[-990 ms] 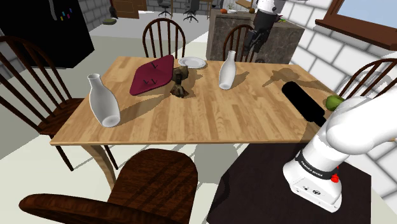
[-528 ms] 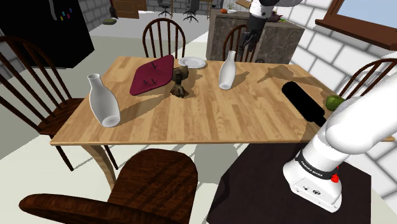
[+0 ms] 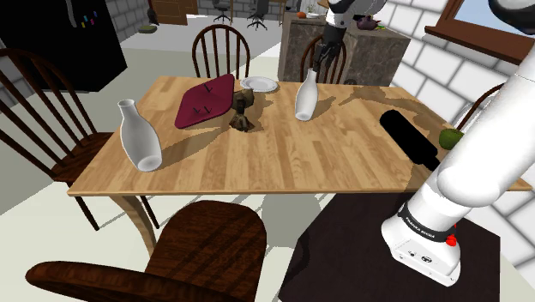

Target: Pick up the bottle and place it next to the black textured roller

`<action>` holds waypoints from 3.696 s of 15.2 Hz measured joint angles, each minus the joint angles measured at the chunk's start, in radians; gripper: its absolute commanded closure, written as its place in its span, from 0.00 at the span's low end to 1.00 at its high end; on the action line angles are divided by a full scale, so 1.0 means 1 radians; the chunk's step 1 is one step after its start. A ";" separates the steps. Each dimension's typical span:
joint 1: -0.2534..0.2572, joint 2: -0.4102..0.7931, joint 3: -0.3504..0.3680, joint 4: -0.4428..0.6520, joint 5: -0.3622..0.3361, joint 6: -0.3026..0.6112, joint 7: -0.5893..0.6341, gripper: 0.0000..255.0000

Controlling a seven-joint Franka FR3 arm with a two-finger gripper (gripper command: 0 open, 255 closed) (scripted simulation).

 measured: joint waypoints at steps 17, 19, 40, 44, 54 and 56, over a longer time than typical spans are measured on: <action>-0.094 0.392 -0.011 0.331 0.140 0.041 -0.157 0.00; -0.094 0.394 -0.011 0.330 0.141 0.043 -0.158 0.00; -0.096 0.379 -0.015 0.388 0.132 -0.029 -0.148 1.00; -0.096 0.372 -0.017 0.432 0.127 -0.079 -0.141 1.00; -0.107 0.372 -0.021 0.565 0.122 -0.210 -0.130 1.00; -0.109 0.373 -0.021 0.595 0.122 -0.239 -0.127 1.00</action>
